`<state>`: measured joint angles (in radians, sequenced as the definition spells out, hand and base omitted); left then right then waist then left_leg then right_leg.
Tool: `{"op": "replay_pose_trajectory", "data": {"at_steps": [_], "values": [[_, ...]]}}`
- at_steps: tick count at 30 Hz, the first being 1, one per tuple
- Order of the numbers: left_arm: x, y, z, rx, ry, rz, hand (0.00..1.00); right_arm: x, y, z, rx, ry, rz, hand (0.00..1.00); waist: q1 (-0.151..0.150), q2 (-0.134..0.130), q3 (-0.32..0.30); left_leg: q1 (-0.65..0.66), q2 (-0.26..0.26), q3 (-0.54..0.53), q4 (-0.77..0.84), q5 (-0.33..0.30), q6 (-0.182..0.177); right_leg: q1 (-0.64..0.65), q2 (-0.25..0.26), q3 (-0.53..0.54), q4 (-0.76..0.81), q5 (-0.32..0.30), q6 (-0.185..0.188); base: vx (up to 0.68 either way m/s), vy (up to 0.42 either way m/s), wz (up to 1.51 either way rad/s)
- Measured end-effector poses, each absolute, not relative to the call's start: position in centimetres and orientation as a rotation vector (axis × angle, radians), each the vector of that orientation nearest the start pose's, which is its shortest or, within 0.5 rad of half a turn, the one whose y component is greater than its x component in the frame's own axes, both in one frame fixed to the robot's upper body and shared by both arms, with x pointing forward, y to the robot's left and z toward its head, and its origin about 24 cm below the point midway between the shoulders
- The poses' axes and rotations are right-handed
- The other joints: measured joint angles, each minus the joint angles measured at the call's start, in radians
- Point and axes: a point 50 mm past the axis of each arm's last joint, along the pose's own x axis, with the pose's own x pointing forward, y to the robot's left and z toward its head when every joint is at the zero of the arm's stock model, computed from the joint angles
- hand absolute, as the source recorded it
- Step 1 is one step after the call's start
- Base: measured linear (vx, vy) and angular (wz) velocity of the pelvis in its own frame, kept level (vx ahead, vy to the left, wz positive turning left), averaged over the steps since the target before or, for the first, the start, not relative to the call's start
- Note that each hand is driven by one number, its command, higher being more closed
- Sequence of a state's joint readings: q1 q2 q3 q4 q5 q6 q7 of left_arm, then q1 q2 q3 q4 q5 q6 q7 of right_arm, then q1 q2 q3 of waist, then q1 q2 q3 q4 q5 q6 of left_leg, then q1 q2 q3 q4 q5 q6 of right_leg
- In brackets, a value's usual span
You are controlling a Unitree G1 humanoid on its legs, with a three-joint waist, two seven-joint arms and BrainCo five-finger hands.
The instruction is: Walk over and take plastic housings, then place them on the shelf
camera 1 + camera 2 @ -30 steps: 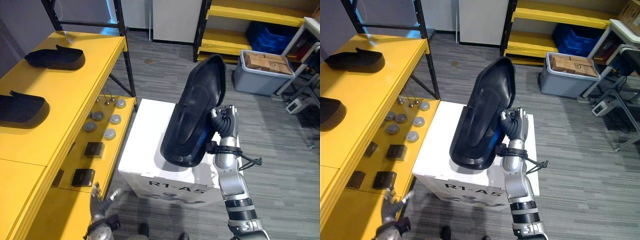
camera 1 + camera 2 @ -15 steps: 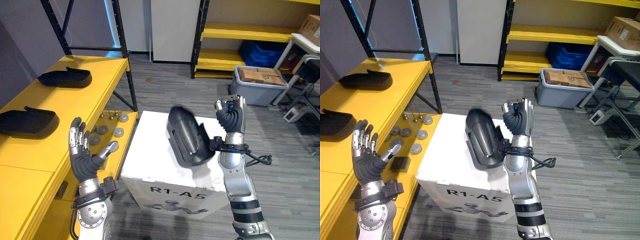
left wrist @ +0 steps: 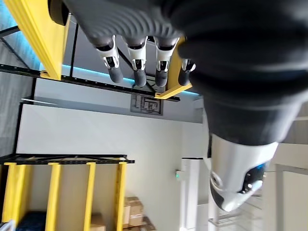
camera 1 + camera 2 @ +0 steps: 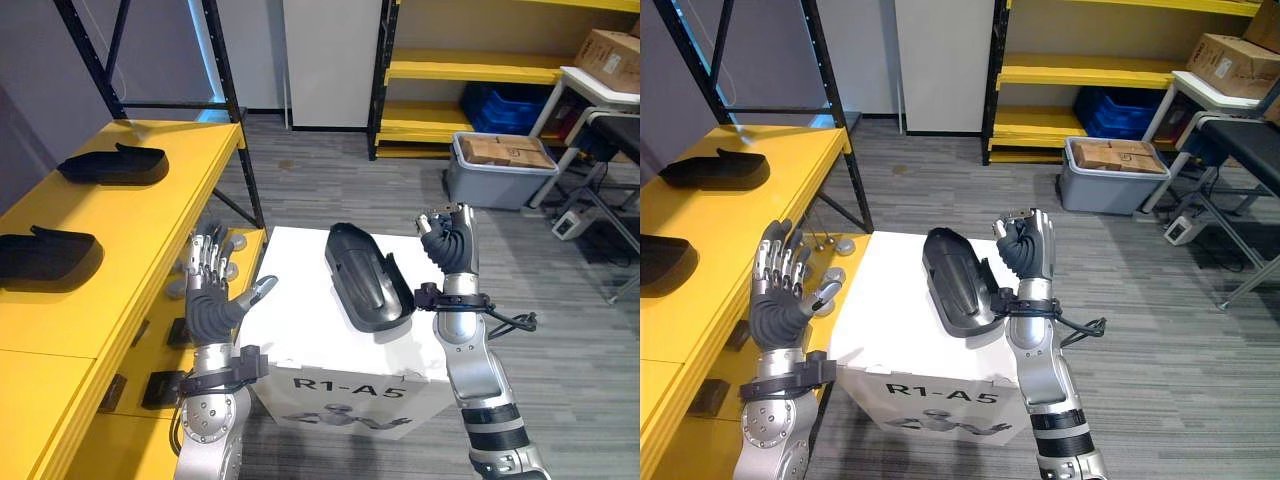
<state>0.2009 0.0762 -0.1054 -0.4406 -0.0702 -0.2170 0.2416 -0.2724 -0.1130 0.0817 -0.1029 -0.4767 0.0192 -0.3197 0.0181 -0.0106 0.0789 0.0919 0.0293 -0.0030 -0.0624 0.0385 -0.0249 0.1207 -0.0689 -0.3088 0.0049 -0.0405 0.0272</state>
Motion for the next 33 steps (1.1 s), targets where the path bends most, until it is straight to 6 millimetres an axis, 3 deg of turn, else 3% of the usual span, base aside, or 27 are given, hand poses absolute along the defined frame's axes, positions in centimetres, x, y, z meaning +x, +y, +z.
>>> {"op": "replay_pose_trajectory", "data": {"at_steps": [8, 14, 20, 27, 33], "values": [[19.6, 16.7, 7.6, -0.034, -0.253, 0.245, 0.00, 28.2, -15.7, 12.2, -0.514, -0.371, -0.273, 0.00, 0.001, 0.000, 0.000, -0.003, 0.001, -0.001, -0.003, -0.002, 0.003, 0.000, 0.002, -0.001, -0.007, 0.001, 0.001, 0.00, 0.000, 0.00], [17.8, 19.0, 2.0, -0.009, 0.014, 0.367, 0.00, 28.4, -19.0, 10.4, -0.534, -0.259, -0.357, 0.00, 0.009, 0.000, -0.007, -0.033, 0.000, -0.003, -0.005, -0.002, 0.003, -0.024, 0.002, -0.006, -0.016, 0.003, 0.001, 0.01, -0.001, 0.00], [15.8, 19.9, -2.8, -0.008, 0.253, 0.419, 0.00, 28.7, -20.8, 8.5, -0.602, -0.162, -0.364, 0.00, 0.019, 0.000, -0.007, -0.041, -0.003, -0.028, -0.006, -0.002, 0.003, -0.018, -0.003, -0.029, -0.025, 0.001, 0.004, 0.03, -0.006, 0.10], [12.6, 19.9, -7.6, 0.041, 0.520, 0.400, 0.00, 28.7, -22.1, 5.0, -0.660, 0.009, -0.310, 0.00, 0.050, -0.001, -0.010, -0.065, -0.007, -0.031, 0.000, -0.002, 0.003, -0.041, -0.003, -0.032, -0.016, 0.001, 0.004, 0.00, -0.001, 0.02], [10.0, 20.6, -10.3, 0.091, 0.690, 0.394, 0.00, 29.0, -21.7, 2.7, -0.698, 0.108, -0.219, 0.00, 0.048, 0.000, -0.010, -0.068, -0.011, -0.034, -0.001, 0.002, 0.005, -0.045, -0.005, -0.034, -0.012, 0.001, 0.005, 0.00, 0.000, 0.00]]}}
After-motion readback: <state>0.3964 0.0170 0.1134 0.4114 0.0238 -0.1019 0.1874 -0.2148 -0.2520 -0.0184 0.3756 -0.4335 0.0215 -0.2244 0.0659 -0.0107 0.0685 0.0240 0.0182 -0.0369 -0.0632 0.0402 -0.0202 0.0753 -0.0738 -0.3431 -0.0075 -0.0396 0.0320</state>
